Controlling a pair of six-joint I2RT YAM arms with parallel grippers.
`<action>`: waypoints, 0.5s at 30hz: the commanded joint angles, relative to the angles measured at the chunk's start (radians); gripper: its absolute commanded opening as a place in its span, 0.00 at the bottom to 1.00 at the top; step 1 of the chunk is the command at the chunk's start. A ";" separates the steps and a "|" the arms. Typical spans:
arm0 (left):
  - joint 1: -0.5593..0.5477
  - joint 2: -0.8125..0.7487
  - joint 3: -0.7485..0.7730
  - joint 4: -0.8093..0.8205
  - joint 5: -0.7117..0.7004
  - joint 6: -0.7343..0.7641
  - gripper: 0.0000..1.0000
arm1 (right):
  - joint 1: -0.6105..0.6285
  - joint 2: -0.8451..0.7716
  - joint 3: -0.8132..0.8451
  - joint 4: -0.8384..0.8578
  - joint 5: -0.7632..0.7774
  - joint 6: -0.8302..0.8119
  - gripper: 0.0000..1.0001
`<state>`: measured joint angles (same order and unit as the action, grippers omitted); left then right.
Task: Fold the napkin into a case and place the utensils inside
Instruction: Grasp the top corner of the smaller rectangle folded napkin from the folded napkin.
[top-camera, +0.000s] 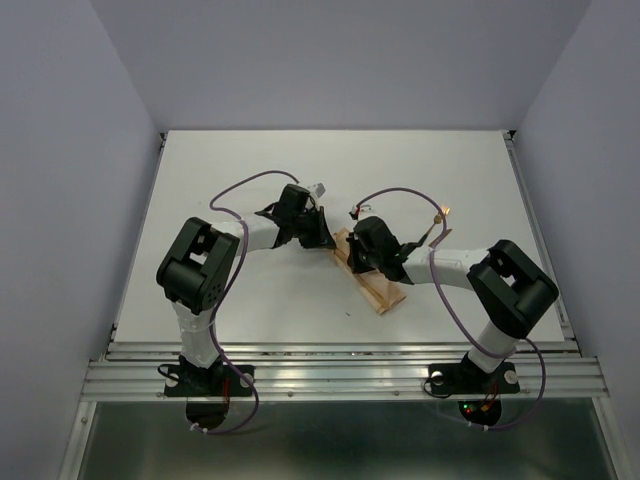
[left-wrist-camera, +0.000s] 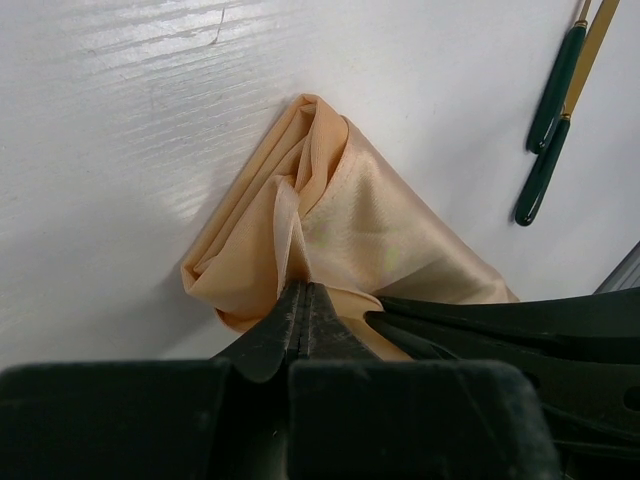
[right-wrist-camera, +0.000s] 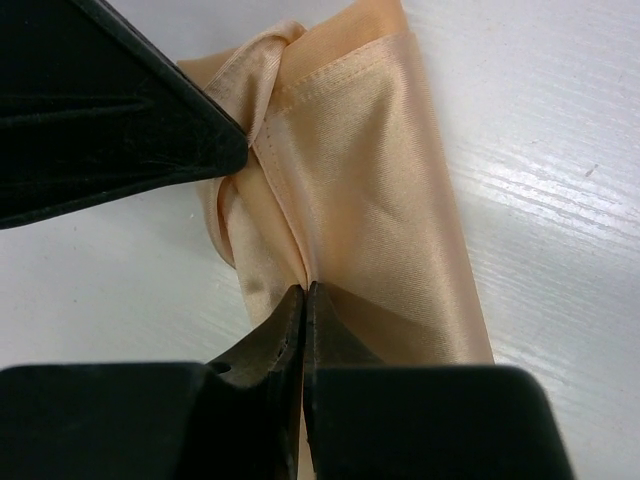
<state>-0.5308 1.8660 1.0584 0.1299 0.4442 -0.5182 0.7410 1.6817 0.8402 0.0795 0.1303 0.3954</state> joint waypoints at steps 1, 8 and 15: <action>-0.011 -0.059 0.043 -0.009 0.011 0.009 0.00 | 0.009 -0.039 0.026 0.046 -0.037 -0.016 0.01; -0.017 -0.082 0.057 -0.032 0.005 0.015 0.00 | 0.009 -0.013 0.056 0.026 -0.064 -0.030 0.01; -0.023 -0.077 0.055 -0.035 0.010 0.012 0.00 | 0.009 0.007 0.076 0.025 -0.063 -0.027 0.01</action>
<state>-0.5419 1.8408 1.0763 0.0998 0.4366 -0.5171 0.7410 1.6836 0.8692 0.0727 0.0742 0.3801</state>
